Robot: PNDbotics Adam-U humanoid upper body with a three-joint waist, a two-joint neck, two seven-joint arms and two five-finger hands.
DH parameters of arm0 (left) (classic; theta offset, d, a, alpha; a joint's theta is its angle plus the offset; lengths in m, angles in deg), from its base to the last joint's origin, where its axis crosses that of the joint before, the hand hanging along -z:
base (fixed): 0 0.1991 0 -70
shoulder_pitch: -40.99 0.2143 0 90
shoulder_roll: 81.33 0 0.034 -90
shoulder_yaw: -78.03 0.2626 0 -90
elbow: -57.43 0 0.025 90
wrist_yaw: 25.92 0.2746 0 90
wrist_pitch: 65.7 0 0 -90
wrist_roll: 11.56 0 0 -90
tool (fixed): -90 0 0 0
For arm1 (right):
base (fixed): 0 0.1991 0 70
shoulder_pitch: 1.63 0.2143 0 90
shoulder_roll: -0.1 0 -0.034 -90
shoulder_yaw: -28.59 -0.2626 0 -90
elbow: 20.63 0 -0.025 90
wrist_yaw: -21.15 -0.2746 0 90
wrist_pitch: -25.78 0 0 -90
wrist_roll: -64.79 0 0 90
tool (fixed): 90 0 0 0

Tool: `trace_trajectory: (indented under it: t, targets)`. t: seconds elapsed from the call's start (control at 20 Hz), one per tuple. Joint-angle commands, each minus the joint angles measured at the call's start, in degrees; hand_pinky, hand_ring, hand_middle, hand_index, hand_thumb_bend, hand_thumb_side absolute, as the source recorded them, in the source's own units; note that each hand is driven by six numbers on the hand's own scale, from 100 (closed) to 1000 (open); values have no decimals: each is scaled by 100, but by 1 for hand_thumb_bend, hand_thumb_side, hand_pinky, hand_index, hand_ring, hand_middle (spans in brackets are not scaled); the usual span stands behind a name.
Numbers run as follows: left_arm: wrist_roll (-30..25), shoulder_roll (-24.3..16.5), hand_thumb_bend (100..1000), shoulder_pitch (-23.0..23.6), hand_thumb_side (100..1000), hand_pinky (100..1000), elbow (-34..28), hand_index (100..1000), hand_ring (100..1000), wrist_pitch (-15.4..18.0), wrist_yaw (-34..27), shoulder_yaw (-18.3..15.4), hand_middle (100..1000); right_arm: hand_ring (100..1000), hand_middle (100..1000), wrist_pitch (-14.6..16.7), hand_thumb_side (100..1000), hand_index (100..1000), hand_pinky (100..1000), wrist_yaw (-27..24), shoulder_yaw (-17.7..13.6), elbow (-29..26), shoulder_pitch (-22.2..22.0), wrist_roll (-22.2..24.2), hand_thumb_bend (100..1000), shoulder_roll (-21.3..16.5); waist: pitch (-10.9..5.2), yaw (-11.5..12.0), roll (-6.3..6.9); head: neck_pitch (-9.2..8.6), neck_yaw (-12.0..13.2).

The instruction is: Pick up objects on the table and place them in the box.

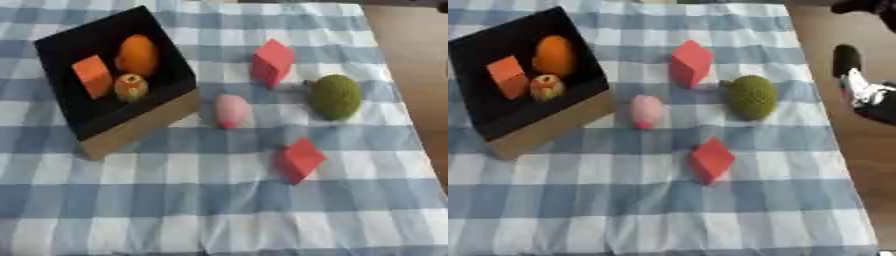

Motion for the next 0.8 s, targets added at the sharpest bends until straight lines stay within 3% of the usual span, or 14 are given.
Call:
trace_trajectory:
  t: [0.05,0.35,0.55,0.8]
  targets:
    - [-17,-178,588,-41,624,740,-98,797,877,-19,24,4,733,806,858,33,455,942,862,433,91,-113,-34,79,100,-569,-186,-20,-74,-3,15]
    - [-21,-212,589,-34,624,740,-98,797,878,-20,34,10,734,837,874,164,486,941,865,1136,461,-113,-163,371,100,-1294,-177,-18,-121,-9,17]
    - [-18,-205,589,-43,624,740,-98,797,878,-16,32,12,734,845,882,255,505,950,868,1341,672,-113,-163,533,100,-1437,-170,-1,-121,-8,10]
    - [-38,-203,587,-28,626,739,-98,797,879,-24,13,32,735,855,884,340,451,962,877,1467,946,-113,-23,862,100,-1461,-166,4,-100,-18,-24]
